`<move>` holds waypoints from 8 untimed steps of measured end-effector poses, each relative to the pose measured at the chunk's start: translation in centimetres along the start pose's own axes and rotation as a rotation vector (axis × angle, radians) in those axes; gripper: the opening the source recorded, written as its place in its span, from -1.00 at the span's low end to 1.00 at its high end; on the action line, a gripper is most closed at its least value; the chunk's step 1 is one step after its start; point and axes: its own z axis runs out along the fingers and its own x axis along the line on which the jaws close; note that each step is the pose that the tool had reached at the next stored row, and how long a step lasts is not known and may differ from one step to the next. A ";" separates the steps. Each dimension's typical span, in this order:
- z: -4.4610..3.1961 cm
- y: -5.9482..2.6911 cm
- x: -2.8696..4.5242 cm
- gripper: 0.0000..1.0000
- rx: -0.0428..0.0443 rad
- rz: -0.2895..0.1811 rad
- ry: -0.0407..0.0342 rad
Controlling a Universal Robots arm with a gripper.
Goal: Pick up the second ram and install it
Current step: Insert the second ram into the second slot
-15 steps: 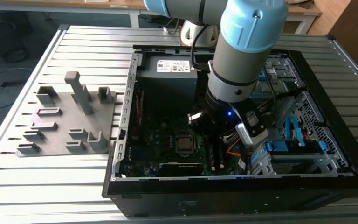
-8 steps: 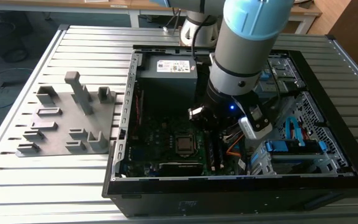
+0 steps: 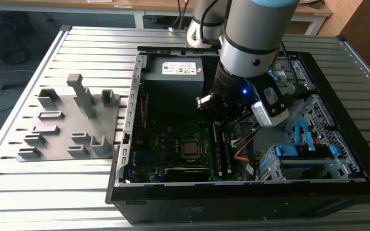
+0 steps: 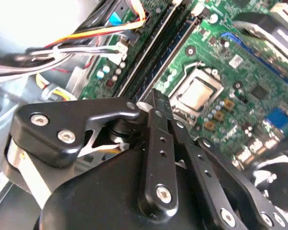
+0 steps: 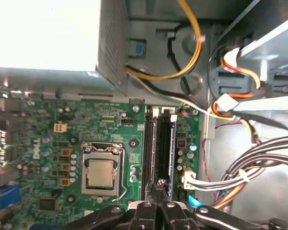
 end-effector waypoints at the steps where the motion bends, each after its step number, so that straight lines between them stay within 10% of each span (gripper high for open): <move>1: -0.05 0.00 0.00 -0.80 -0.0001 0.000 0.0000; 8: -0.07 0.00 0.01 -0.80 -0.0001 0.000 0.0000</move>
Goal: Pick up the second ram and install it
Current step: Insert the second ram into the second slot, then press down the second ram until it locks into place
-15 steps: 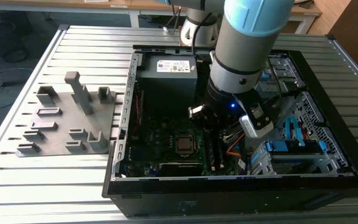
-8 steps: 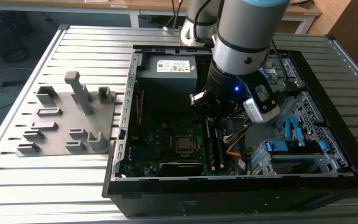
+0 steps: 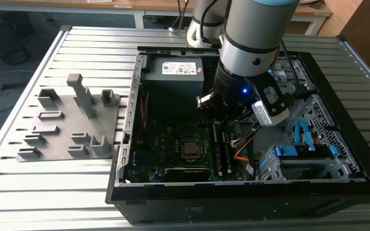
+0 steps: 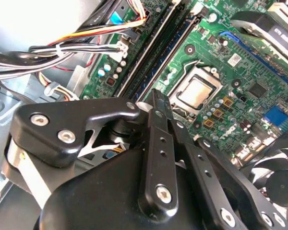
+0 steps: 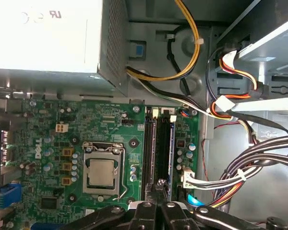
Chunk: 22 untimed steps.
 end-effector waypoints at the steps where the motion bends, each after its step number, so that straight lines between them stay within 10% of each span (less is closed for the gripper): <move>1: 0.00 0.00 0.00 -0.80 0.0000 0.000 0.0000; 22: 3.00 2.09 -0.25 -0.80 -0.0109 0.043 0.0055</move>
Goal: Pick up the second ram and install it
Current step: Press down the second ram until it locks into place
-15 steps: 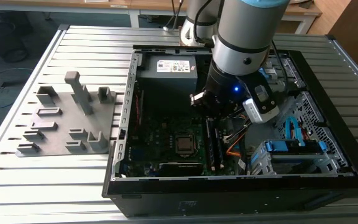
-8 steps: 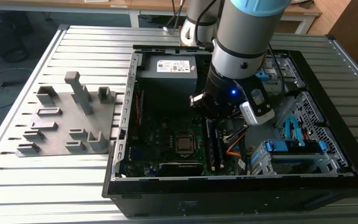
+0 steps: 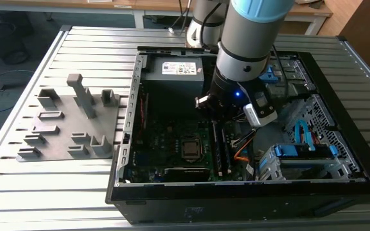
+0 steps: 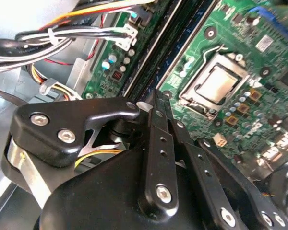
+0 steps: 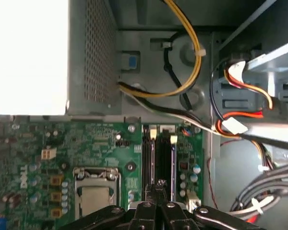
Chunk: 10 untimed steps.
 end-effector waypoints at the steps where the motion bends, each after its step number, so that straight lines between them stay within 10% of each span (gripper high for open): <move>1: 0.15 0.18 0.00 -0.80 -0.0008 0.000 0.0001; 10: 1.19 1.51 0.00 -0.80 -0.0003 -0.001 0.0000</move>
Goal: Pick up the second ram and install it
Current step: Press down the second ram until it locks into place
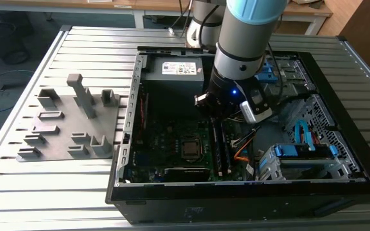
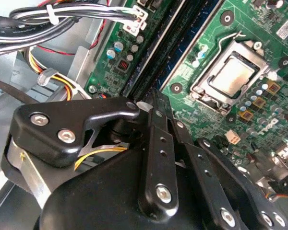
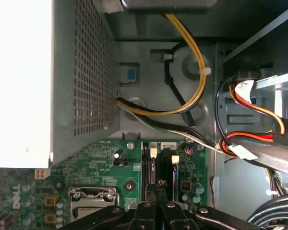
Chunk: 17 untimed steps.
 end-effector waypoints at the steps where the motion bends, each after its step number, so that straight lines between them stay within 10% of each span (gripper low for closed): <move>1: 0.11 0.00 0.00 -0.80 0.0001 0.000 0.0000; 11: 1.11 0.02 0.02 -0.80 0.0007 -0.003 0.0002; 17: 0.28 -0.03 0.03 -0.80 0.0004 -0.003 -0.0001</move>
